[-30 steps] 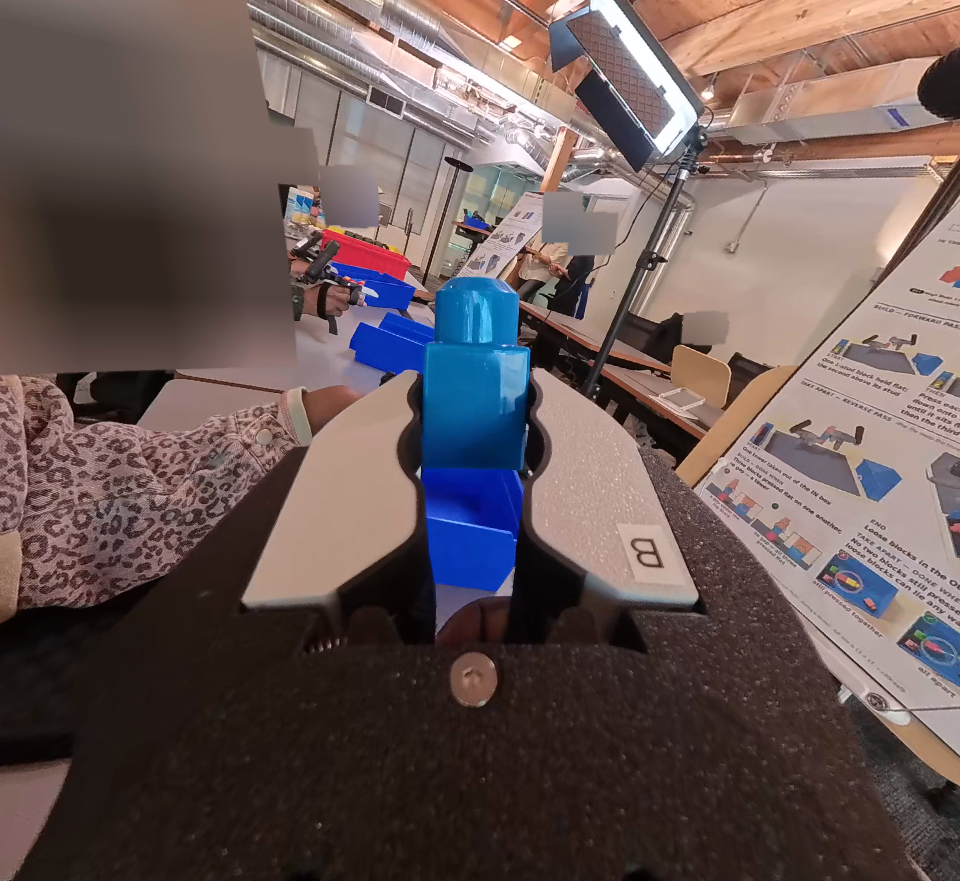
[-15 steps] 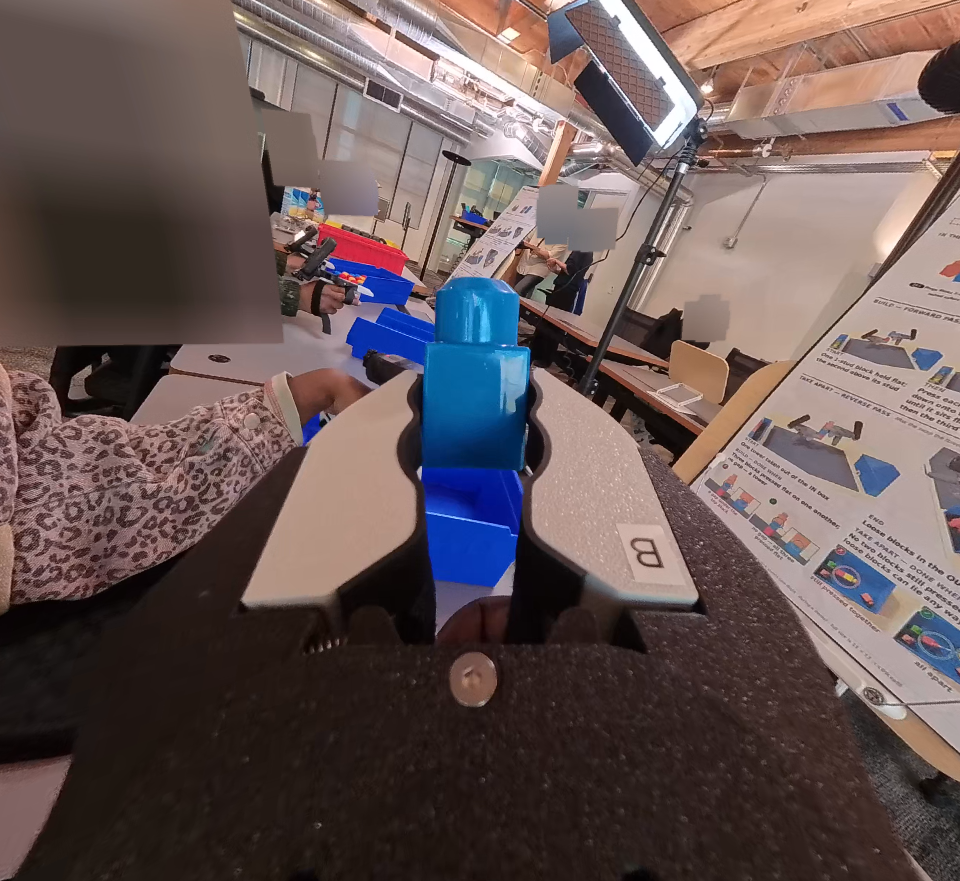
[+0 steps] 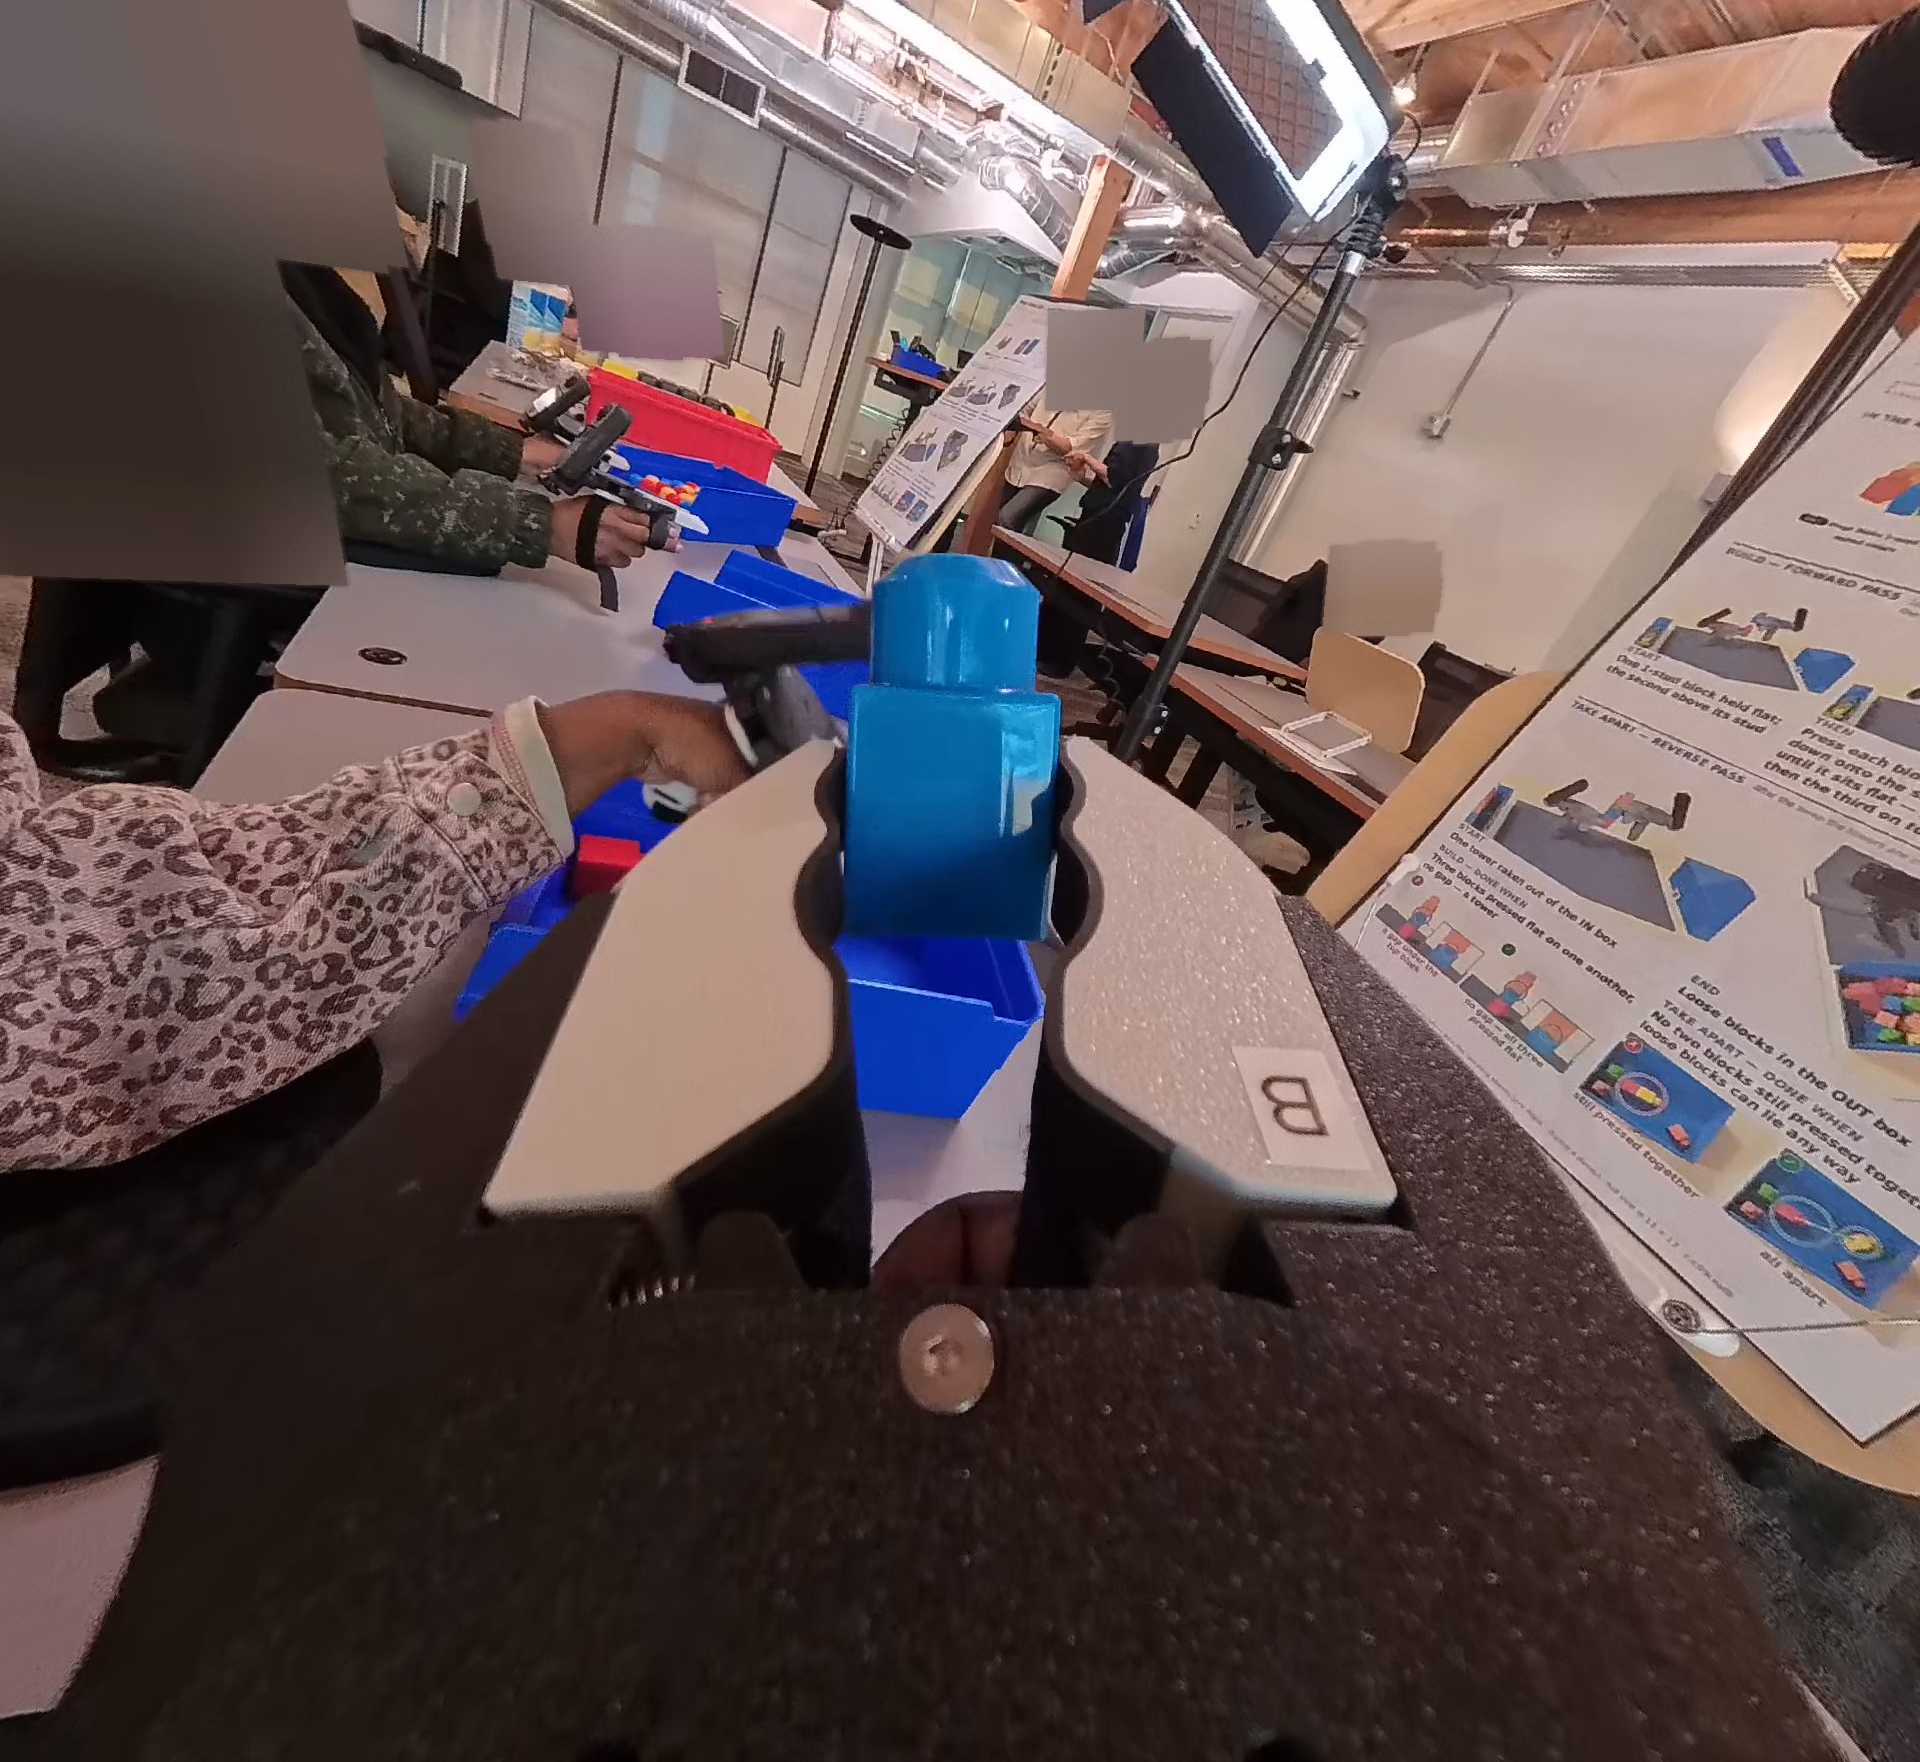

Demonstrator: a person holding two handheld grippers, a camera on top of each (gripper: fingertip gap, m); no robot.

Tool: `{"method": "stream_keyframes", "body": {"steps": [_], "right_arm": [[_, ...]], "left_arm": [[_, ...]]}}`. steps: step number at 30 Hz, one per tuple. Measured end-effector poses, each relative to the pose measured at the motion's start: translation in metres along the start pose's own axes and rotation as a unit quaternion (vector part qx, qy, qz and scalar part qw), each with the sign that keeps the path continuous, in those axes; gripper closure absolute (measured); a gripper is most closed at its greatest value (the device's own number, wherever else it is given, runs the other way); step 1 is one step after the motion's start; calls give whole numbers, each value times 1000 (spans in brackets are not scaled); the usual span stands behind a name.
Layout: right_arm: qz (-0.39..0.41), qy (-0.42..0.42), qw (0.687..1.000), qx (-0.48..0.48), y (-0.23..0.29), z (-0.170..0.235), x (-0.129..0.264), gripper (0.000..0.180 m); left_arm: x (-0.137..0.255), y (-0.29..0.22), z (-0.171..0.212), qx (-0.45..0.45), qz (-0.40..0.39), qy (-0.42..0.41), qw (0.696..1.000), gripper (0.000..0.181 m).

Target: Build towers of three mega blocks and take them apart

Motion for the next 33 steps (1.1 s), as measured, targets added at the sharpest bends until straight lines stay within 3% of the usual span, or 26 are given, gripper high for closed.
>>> {"method": "stream_keyframes", "body": {"steps": [1,4,7,12,18,21,33], "right_arm": [[-2,0,1000,0,1,0,-1,144],[-8,3,1000,-7,2,0,-5,144],[-17,12,1000,-10,5,2,-12,144],[-35,21,999,-36,9,4,-25,144],[-58,25,996,-70,13,9,-40,144],[-64,32,995,-73,15,12,-46,144],[-73,38,993,-84,18,15,-54,143]], "left_arm": [[11,0,-10,14,8,-78,997,144],[48,-11,-35,41,78,-300,950,145],[78,-32,-52,59,182,-431,882,144],[101,-66,-69,73,329,-507,793,145],[110,-94,-77,46,427,-537,726,145],[108,-102,-79,47,450,-535,713,145],[112,-123,-84,11,467,-522,714,145]]}}
Point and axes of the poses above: each gripper's, where its closed fingertips meet, x back along the fingers, z out of its underside, y = z × x across the jaws, the point moved 10 cm from there along x, back along the fingers, and after that the axes turned 4 degrees about x, right-handed, at the moved point
